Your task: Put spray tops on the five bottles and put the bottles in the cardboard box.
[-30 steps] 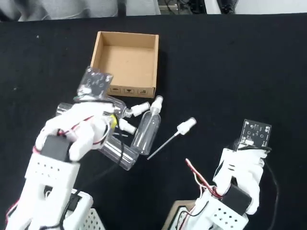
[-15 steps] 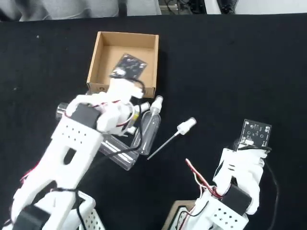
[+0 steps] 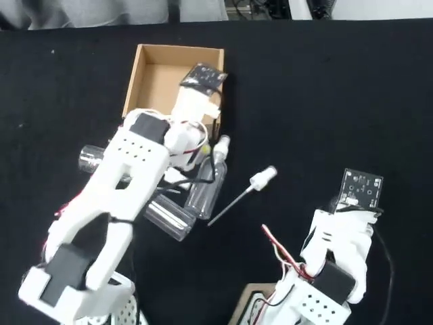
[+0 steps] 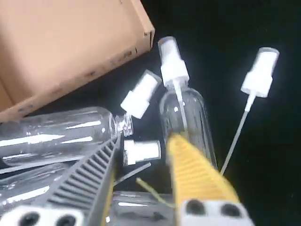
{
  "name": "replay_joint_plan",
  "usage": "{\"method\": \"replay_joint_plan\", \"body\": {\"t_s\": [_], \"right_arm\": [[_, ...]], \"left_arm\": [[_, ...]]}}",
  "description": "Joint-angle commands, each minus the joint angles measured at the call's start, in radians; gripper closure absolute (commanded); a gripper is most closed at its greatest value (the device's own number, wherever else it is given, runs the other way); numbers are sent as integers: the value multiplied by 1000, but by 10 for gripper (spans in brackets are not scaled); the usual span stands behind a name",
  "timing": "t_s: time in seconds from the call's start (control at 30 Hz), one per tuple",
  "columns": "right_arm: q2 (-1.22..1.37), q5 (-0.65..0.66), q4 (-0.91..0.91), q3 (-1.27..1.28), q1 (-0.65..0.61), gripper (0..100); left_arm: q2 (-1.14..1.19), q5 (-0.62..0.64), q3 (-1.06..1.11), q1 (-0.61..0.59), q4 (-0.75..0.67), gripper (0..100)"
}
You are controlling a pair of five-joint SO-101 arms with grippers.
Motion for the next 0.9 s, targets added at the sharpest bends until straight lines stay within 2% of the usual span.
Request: {"method": "replay_joint_plan", "body": {"t_s": [0.0,0.13,0.87], "right_arm": [[-81,-3,-29,-4,21,910],[-81,-3,-29,-4,21,910],[-81,-2,-29,5,20,910]], "left_arm": [[34,34,-101,31,5,760],[92,86,-168,53,5,741],[594,86,-553,82,6,741]]}}
